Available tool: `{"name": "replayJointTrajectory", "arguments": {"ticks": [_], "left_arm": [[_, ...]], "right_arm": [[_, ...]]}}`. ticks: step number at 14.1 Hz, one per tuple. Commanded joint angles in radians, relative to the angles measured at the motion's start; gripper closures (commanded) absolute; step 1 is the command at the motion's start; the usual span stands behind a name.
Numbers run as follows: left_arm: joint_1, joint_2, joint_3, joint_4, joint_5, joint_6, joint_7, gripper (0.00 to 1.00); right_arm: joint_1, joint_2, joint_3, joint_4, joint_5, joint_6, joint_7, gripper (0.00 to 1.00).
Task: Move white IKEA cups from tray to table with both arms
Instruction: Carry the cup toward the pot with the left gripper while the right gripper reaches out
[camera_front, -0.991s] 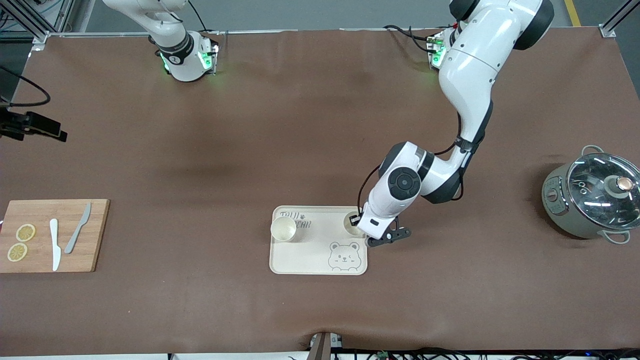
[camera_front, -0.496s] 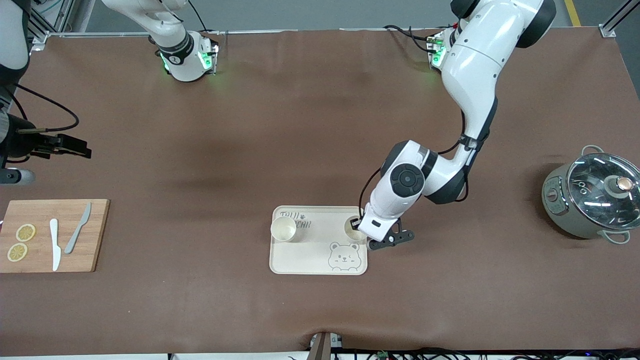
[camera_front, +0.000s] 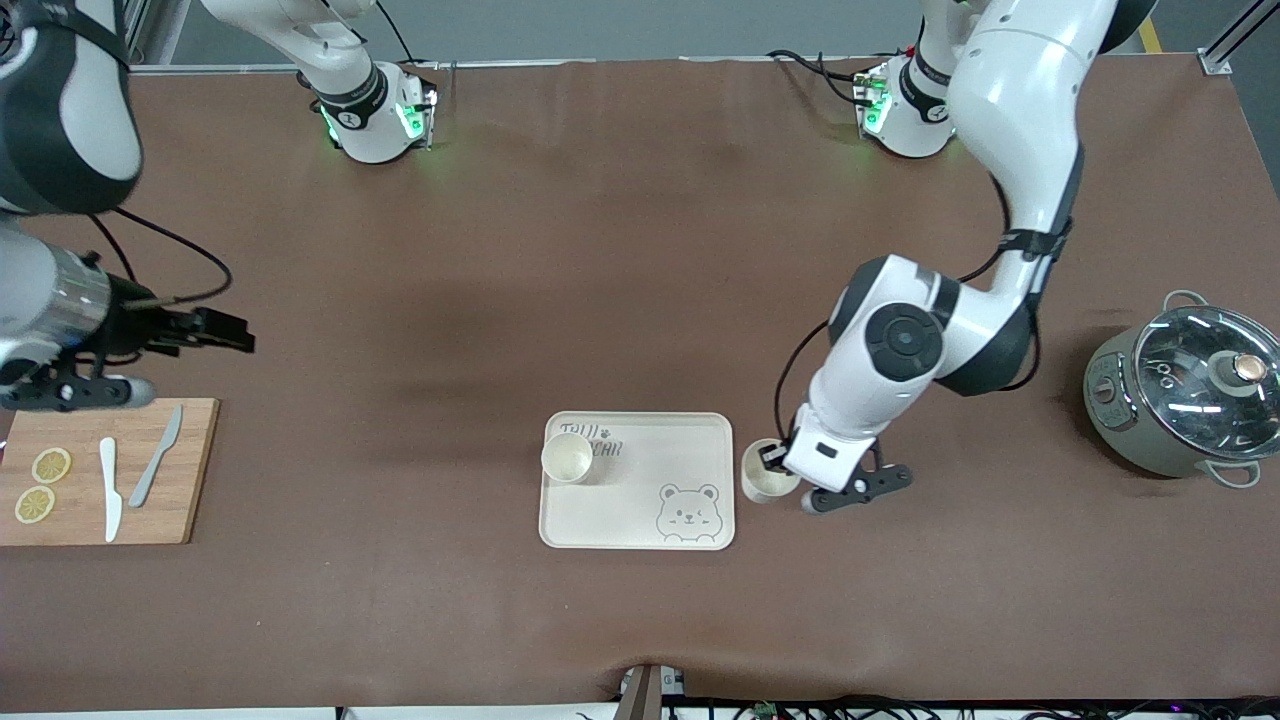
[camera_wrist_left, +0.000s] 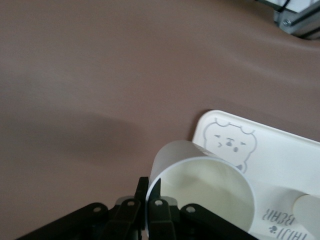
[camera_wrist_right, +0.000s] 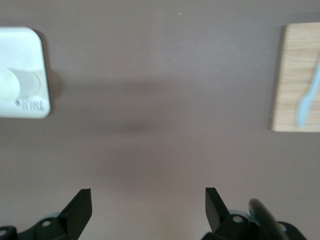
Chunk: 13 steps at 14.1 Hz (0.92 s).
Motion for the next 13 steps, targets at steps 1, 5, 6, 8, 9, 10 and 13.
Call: {"name": "replayJointTrajectory", "arguments": {"ticks": [1,5,6,8,9,10,13], "left_arm": [[0.075,-0.070,-0.007,-0.040,0.017,-0.101,0.075,1.00],[0.189,-0.167,-0.015,-0.187,0.016,-0.118,0.185,1.00],[0.218,-0.187,-0.015,-0.219,0.016,-0.115,0.213,1.00],[0.274,-0.213,-0.015,-0.285,0.017,-0.106,0.279,1.00],[0.297,-0.222,-0.015,-0.319,0.016,-0.086,0.291,1.00],[0.314,-0.236,-0.015,-0.360,0.017,-0.057,0.293,1.00],[0.362,-0.270,-0.013,-0.511,0.017,0.082,0.339,1.00]], "right_arm": [[0.070,0.077,-0.003,0.016,0.031,0.070,0.145,0.00],[0.142,0.166,-0.003,0.021,0.087,0.208,0.270,0.00],[0.152,0.195,-0.003,0.024,0.101,0.240,0.297,0.00],[0.175,0.249,-0.003,0.025,0.107,0.317,0.348,0.00],[0.208,0.279,-0.003,0.030,0.103,0.343,0.391,0.00],[0.240,0.309,-0.003,0.040,0.101,0.370,0.444,0.00],[0.313,0.402,-0.003,0.100,0.101,0.476,0.556,0.00]]}}
